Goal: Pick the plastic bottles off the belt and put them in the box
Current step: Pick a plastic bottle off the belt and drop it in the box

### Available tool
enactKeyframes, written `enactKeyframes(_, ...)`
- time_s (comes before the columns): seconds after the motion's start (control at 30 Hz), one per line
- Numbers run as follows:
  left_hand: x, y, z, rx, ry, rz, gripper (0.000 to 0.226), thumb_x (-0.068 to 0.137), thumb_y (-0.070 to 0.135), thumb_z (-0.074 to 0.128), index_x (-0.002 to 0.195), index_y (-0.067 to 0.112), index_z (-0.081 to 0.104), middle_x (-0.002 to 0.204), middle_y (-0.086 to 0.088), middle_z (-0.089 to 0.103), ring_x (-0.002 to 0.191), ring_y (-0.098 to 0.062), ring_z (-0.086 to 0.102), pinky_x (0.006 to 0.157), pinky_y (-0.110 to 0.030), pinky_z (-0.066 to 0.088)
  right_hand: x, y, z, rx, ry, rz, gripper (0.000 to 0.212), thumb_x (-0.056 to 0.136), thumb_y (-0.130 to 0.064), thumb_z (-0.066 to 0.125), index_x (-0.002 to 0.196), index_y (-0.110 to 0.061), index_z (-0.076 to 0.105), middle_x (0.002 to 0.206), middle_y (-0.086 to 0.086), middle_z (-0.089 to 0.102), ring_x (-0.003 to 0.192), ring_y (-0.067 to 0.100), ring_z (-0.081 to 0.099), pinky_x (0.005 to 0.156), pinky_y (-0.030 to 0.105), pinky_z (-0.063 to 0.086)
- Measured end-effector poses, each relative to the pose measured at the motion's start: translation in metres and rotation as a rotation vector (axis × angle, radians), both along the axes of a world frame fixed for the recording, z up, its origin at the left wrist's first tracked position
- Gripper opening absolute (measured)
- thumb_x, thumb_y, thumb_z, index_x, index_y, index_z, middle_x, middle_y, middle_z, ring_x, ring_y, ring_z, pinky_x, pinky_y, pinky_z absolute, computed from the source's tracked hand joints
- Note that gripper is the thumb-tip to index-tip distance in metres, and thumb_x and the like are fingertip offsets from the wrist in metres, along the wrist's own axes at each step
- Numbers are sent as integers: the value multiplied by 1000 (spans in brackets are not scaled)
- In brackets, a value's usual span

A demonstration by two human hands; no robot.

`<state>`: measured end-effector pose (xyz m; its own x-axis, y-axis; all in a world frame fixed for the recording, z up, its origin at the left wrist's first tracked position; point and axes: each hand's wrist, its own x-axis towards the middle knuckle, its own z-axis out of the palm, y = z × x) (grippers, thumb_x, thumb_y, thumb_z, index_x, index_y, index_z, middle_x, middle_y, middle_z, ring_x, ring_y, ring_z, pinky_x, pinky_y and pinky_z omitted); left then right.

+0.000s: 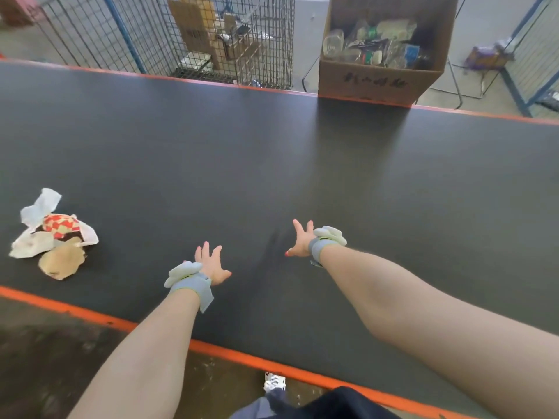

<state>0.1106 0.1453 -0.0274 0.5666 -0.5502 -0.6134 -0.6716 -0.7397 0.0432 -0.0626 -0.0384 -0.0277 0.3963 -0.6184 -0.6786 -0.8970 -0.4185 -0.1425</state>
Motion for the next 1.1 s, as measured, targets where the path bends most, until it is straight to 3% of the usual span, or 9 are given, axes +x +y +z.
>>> enactKeyframes(0.07, 1, 3, 5, 33, -68, -31, 78, 92, 44, 52, 153, 27, 7, 160, -4, -13, 147, -24, -15, 115, -58, 4, 4, 0, 1, -2, 4, 8, 103, 84, -56, 62, 152, -37, -13, 161, 7, -14, 140, 37, 32, 105, 44, 37)
enactKeyframes(0.17, 6, 11, 13, 26, -204, -10, 77, 91, 39, 54, 152, 29, 8, 158, -5, -20, 145, -28, -24, 111, -65, -2, 17, 3, 4, -18, 7, 70, 109, 77, -61, 65, 151, -40, -12, 162, 4, -11, 143, 35, 23, 106, 46, 37)
enactKeyframes(0.27, 15, 23, 25, -14, -348, 100, 86, 88, 32, 59, 152, 30, 1, 156, -7, -26, 143, -32, -27, 109, -69, 2, 36, 11, 12, -8, -23, 124, 116, 69, -65, 68, 149, -44, -14, 162, 0, -11, 142, 30, 28, 101, 44, 43)
enactKeyframes(0.43, 42, 51, 36, -16, -485, 203, 98, 83, 29, 65, 152, 31, -5, 154, -9, -31, 143, -35, -26, 108, -72, 5, 70, 35, 34, 135, -98, 206, 117, 75, -60, 71, 152, -36, -15, 162, 3, -5, 147, 33, 17, 113, 49, 26)
enactKeyframes(0.53, 59, 63, 43, -122, -537, 263, 97, 83, 35, 64, 153, 31, -3, 155, -6, -29, 142, -33, -27, 107, -74, 3, 92, 50, 49, 210, -175, 220, 120, 73, -62, 72, 151, -36, -16, 162, 1, -4, 147, 32, 18, 114, 50, 25)
enactKeyframes(0.7, 65, 82, 30, -127, -329, 308, 99, 80, 62, 59, 152, 35, -4, 157, -2, -23, 145, -35, -18, 110, -69, 13, 117, 76, 55, 308, -277, 282, 121, 72, -51, 79, 152, -38, -11, 162, -2, 2, 146, 31, 20, 108, 54, 36)
enactKeyframes(0.83, 63, 85, 9, 95, -251, -209, 95, 69, 69, 62, 147, 32, 24, 155, -5, 17, 144, -28, 16, 117, -43, 23, 119, 98, 48, 371, -256, 364, 113, 78, -38, 78, 154, -34, -6, 162, -1, 6, 147, 30, 19, 108, 52, 35)
enactKeyframes(0.97, 53, 75, -4, 237, -141, -320, 90, 76, 63, 63, 150, 35, 20, 159, -2, 7, 146, -29, 7, 119, -45, 16, 104, 112, 31, 330, -159, 416, 113, 77, -43, 77, 153, -37, -7, 162, -6, 1, 148, 29, 15, 111, 50, 35)
enactKeyframes(1.1, 39, 58, -25, 200, -35, -327, 89, 84, 49, 64, 152, 32, 9, 160, -3, -10, 146, -34, -10, 119, -52, 12, 71, 113, -6, 218, -65, 361, 131, 66, -32, 87, 151, -40, -12, 161, 2, -15, 149, 34, 0, 116, 54, 24)
